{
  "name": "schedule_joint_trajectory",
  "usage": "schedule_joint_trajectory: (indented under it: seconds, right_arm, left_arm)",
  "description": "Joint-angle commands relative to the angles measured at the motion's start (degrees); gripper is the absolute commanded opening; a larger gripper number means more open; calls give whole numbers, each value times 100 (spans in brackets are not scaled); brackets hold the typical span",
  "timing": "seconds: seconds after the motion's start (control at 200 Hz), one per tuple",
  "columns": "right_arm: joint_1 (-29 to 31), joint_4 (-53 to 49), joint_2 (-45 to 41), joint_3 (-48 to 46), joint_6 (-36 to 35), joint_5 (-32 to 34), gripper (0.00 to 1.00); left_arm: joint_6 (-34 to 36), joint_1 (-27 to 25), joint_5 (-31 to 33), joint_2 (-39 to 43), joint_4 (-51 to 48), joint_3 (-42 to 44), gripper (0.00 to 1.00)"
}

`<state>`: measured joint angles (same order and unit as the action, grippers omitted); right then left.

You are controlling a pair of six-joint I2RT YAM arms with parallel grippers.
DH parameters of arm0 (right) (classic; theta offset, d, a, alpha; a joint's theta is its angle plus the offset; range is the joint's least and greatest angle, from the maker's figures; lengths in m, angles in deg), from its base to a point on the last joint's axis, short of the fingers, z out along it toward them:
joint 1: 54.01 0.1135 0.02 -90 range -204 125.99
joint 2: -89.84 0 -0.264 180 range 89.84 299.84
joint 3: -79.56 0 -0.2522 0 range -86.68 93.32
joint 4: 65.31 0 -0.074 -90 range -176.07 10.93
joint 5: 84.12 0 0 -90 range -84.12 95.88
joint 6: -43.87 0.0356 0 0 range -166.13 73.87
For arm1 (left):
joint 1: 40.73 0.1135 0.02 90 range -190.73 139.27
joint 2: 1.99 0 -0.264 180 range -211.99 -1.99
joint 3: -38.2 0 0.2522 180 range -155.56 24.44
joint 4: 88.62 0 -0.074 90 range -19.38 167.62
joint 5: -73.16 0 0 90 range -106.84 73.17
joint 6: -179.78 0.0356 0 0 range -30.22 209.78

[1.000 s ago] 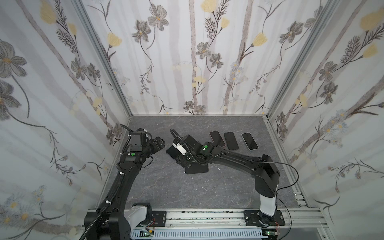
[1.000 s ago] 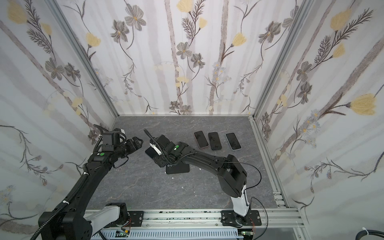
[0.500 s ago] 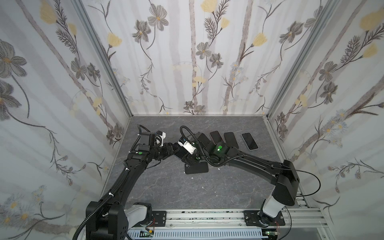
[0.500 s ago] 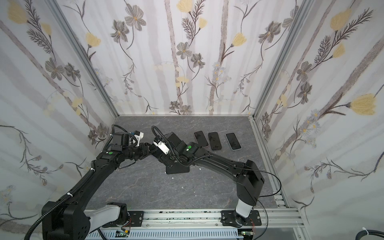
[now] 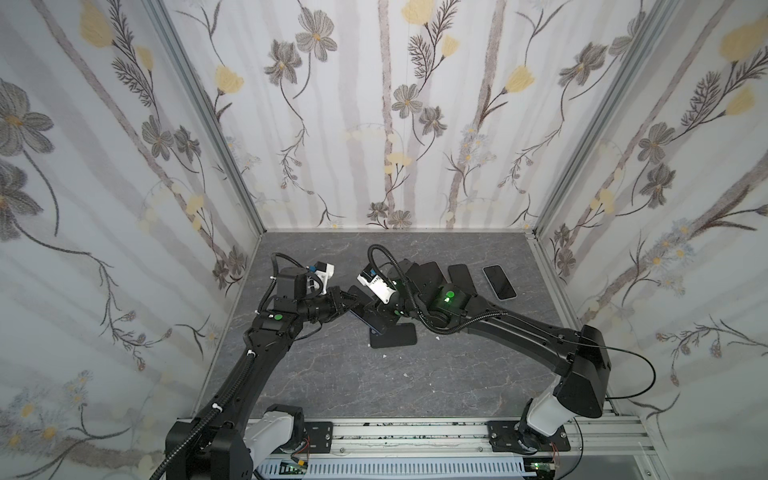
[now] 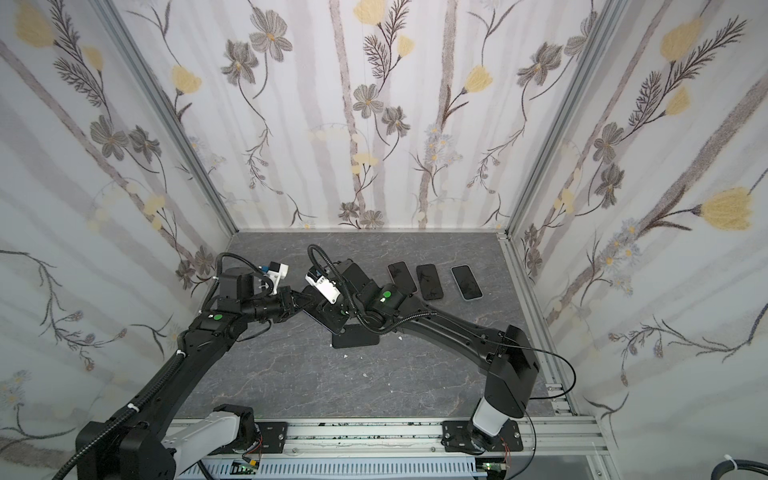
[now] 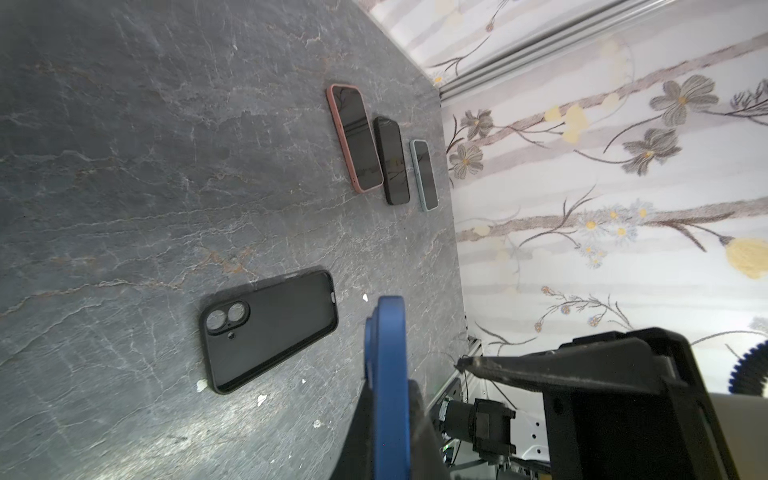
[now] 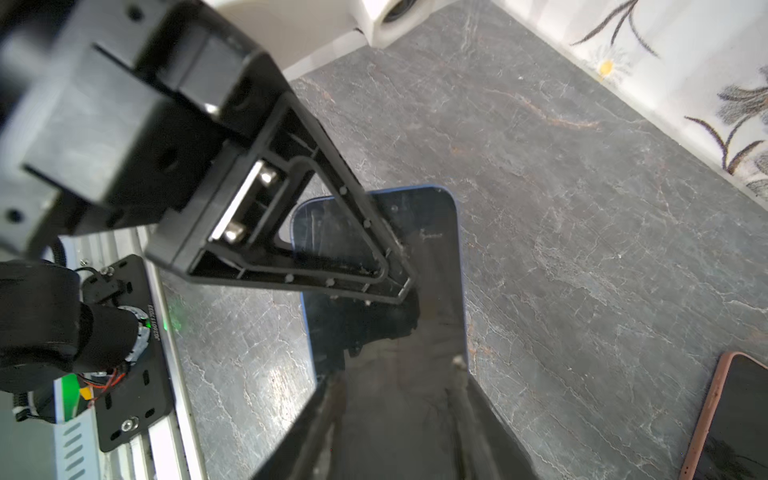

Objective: Put the phone into the phone case
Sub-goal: 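Raise the blue-edged phone upright while the left gripper grasps its edge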

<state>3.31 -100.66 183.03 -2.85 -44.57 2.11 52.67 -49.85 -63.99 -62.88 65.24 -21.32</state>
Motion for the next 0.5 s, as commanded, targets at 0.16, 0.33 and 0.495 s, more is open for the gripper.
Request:
schedule_joint_trajectory:
  seconds: [0.16, 0.33, 0.495]
  right_arm:
    - [-446, 1457, -1347, -607, 1602, 322, 100]
    - [-1274, 4005, -2488, -2169, 3379, -778, 99]
    - [-1390, 4656, -2605, -2122, 3873, -1704, 100]
  left_arm:
    - [-1280, 3, 761, 715, 2001, -393, 0]
    - [-2675, -150, 886, 933, 4700, -159, 0]
    - [-3604, -605, 773, 579, 6930, -31, 0]
